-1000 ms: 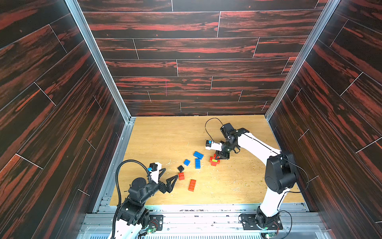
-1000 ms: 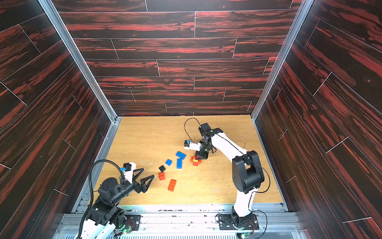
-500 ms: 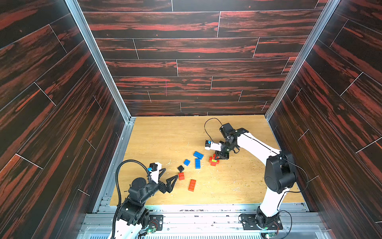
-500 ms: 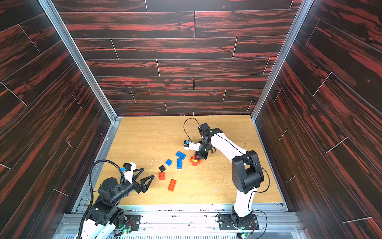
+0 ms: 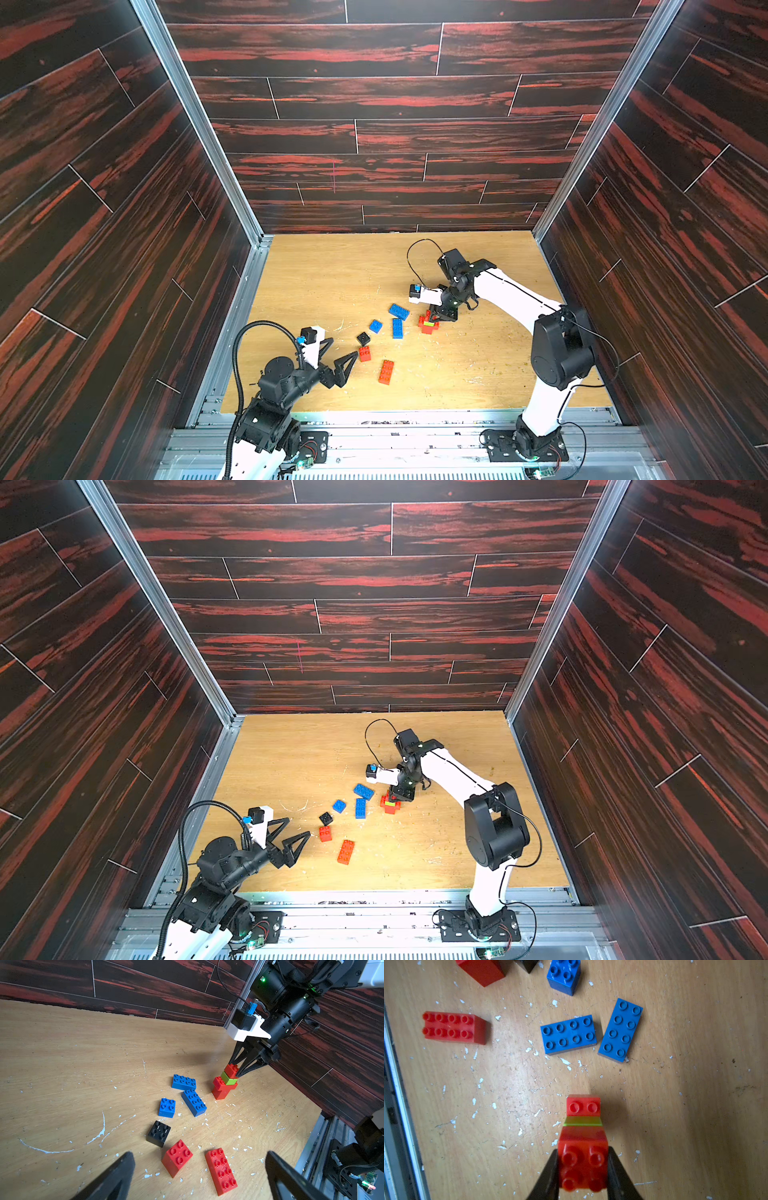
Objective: Assemble the letter f with lego
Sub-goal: Assemble the lego brick with the lego brick.
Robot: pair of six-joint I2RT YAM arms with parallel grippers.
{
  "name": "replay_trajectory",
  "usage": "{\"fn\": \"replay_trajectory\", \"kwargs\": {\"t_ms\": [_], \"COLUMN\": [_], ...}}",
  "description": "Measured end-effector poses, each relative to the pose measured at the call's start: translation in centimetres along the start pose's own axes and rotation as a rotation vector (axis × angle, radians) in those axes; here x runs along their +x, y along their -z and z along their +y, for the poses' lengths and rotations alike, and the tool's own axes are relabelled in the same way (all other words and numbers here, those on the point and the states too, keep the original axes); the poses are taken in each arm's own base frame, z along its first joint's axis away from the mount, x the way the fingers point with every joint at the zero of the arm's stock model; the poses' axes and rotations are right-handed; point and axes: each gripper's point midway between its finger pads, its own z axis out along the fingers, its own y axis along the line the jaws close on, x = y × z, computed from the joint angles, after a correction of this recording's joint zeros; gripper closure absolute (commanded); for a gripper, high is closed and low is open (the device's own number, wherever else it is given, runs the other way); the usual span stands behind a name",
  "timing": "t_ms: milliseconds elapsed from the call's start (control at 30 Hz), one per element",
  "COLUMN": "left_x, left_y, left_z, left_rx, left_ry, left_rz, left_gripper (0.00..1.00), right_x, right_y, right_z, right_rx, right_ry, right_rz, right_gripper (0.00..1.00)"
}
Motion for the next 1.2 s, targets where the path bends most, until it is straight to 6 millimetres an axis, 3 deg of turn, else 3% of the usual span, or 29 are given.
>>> {"fn": "replay_trajectory", "kwargs": {"t_ms": [1200], "left_x": [0.4], "left_y": [-0.2], "left_z": [0.2], "left_rx": [-0.006], "left_ry": [0.008], "left_rz": [0.019], "left_gripper": [0.00], "right_x": [0.0], "right_y": [-0.8], "right_z": [-0.1], "right_rx": [-0.026], "right_ry": [-0.043], "right_rz": [0.067], "right_gripper": [0.70]}}
